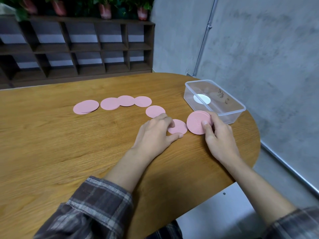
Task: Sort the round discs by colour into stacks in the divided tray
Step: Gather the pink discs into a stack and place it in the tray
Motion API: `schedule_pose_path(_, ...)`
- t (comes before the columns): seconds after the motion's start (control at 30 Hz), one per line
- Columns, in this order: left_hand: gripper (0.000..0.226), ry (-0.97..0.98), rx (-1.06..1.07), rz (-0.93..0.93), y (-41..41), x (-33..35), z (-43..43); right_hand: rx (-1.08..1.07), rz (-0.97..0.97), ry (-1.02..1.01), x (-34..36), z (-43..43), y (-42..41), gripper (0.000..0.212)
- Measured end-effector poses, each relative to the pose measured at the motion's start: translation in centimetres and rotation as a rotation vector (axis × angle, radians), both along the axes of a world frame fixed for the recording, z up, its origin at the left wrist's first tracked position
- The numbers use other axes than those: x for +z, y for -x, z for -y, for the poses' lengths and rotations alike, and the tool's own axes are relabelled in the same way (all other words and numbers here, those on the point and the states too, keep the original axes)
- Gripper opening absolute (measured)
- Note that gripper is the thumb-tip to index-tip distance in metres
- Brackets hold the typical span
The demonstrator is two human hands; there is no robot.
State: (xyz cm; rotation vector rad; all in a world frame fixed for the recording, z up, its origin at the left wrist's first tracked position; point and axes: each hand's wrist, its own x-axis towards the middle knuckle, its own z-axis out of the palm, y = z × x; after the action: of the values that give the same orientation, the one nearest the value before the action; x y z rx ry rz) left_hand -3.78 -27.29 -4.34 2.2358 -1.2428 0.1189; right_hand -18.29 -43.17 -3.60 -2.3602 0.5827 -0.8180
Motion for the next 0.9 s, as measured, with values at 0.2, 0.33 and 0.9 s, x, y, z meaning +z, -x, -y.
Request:
schedule_pose_path(0.2,0.033,0.006,-0.068,0.136,0.0,0.4,-0.8,0.007,0.004,-0.013,0.0,0.1,0.1,0.024)
schedule_pose_path(0.33,0.029,0.103,-0.018,0.131,-0.4,0.4,-1.8,0.022,0.007,-0.025,0.2,0.0,0.1,0.028)
schedule_pose_path(0.9,0.006,0.429,0.014,-0.509,-0.3,0.6,-3.9,0.174,0.011,-0.213,0.6,-1.6,-2.1,0.038)
